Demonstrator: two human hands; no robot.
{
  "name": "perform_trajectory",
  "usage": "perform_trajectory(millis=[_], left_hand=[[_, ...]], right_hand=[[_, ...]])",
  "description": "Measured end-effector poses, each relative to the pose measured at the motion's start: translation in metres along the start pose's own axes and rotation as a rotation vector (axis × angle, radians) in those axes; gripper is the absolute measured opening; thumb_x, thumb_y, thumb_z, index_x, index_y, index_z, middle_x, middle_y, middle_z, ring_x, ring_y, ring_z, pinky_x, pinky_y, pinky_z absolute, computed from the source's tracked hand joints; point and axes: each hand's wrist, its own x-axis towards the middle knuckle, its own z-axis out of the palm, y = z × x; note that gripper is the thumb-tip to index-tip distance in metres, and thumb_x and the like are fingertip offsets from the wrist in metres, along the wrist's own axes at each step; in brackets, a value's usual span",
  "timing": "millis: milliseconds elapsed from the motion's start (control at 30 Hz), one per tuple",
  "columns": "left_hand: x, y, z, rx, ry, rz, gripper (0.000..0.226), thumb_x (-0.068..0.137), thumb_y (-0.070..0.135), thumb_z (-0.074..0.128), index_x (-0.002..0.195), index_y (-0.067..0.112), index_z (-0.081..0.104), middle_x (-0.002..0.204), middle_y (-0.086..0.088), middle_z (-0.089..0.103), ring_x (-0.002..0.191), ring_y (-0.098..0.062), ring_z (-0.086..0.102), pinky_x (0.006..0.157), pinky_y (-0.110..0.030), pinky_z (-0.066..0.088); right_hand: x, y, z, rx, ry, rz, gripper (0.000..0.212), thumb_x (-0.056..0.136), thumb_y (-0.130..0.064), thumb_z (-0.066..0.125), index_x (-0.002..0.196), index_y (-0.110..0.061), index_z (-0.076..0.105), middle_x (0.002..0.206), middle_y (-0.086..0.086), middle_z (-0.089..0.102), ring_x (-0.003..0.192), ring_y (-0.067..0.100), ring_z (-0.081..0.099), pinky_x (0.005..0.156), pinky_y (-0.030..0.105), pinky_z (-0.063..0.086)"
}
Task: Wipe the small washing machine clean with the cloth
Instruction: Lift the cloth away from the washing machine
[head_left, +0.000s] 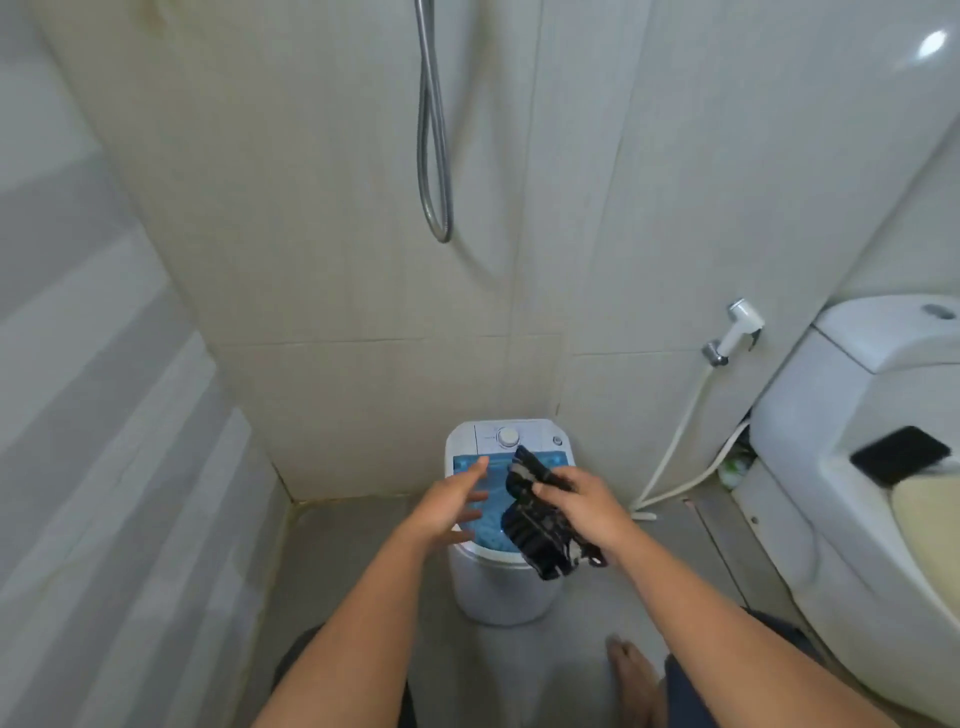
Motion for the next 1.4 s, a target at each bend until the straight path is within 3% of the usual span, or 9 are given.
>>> perform_trajectory(millis=[167,333,467,633,767,833,967,1200,1400], left_hand=[[-0.046,0.043,0.016,-0.113,-0.074,0.137,0.035,0.094,0.035,0.069,0.123,0.015,0.066,0.098,-0.003,0.072,0.089,-0.019,0.068,0.076,-0.034,0.06],[-0.067,0.088,0.012,-0.215,-0.023,0.295,0.03,0.093,0.004,0.066,0.122,0.011,0.067,0.107,-0.01,0.074,0.095,-0.02,0.07,0.073,-0.034,0.058],[-0.093,0.128,0.013,-0.178,0.001,0.419,0.027,0.092,0.0,0.062,0.113,0.016,0.07,0.099,-0.007,0.075,0.092,-0.021,0.069,0.072,-0.035,0.056],[-0.124,0.177,0.0,-0.128,0.059,0.573,0.029,0.091,-0.001,0.061,0.114,0.014,0.07,0.095,-0.007,0.074,0.083,-0.019,0.069,0.067,-0.033,0.056],[-0.151,0.216,-0.014,-0.073,0.096,0.688,0.026,0.09,0.002,0.063,0.11,0.014,0.074,0.099,-0.012,0.074,0.083,-0.021,0.072,0.061,-0.03,0.056],[-0.167,0.237,-0.023,-0.051,0.113,0.738,0.024,0.09,0.001,0.062,0.108,0.01,0.074,0.099,-0.016,0.075,0.082,-0.024,0.073,0.063,-0.031,0.057],[-0.198,0.275,-0.046,0.02,0.216,0.823,0.018,0.09,0.003,0.061,0.096,0.012,0.075,0.088,-0.009,0.072,0.078,-0.02,0.07,0.064,-0.03,0.056],[-0.239,0.334,-0.125,0.095,0.413,0.932,0.008,0.082,0.011,0.066,0.084,0.018,0.064,0.078,-0.005,0.06,0.064,-0.017,0.056,0.055,-0.027,0.044],[-0.242,0.372,-0.196,0.325,0.589,0.976,0.027,0.082,0.007,0.079,0.097,0.013,0.059,0.096,-0.011,0.066,0.073,-0.019,0.064,0.048,-0.021,0.048]], right_hand=[[-0.024,-0.06,-0.017,0.518,-0.021,0.016,0.03,0.097,-0.021,0.065,0.119,0.0,0.066,0.104,0.024,0.075,0.093,0.034,0.073,0.088,0.045,0.058],[-0.043,-0.108,-0.034,0.467,-0.059,-0.122,0.06,0.075,-0.042,0.087,0.125,-0.019,0.062,0.111,0.017,0.075,0.097,0.029,0.076,0.092,0.047,0.059],[-0.049,-0.142,-0.041,0.317,0.005,-0.209,0.044,0.085,-0.018,0.08,0.124,-0.023,0.061,0.105,0.011,0.076,0.09,0.025,0.077,0.087,0.047,0.061],[-0.045,-0.184,-0.054,0.397,0.093,-0.236,0.026,0.092,-0.026,0.054,0.11,-0.016,0.069,0.106,0.01,0.075,0.093,0.024,0.071,0.084,0.04,0.055],[-0.05,-0.233,-0.061,0.357,0.06,-0.406,0.042,0.083,-0.051,0.077,0.12,-0.034,0.064,0.107,-0.002,0.076,0.097,0.013,0.073,0.087,0.036,0.057],[-0.049,-0.259,-0.062,0.264,0.047,-0.482,0.045,0.078,-0.042,0.086,0.117,-0.032,0.064,0.101,0.003,0.078,0.089,0.013,0.076,0.087,0.033,0.059],[-0.04,-0.312,-0.054,0.077,-0.012,-0.589,0.013,0.085,-0.014,0.081,0.097,-0.014,0.077,0.091,0.007,0.08,0.085,0.02,0.077,0.087,0.036,0.06],[-0.007,-0.409,-0.004,-0.063,-0.027,-0.747,0.01,0.092,-0.018,0.071,0.087,-0.011,0.077,0.082,0.008,0.078,0.077,0.022,0.074,0.077,0.032,0.055],[0.038,-0.501,0.035,-0.171,-0.111,-0.863,0.014,0.088,-0.017,0.075,0.094,-0.005,0.074,0.084,0.009,0.076,0.076,0.014,0.068,0.08,0.035,0.055]])
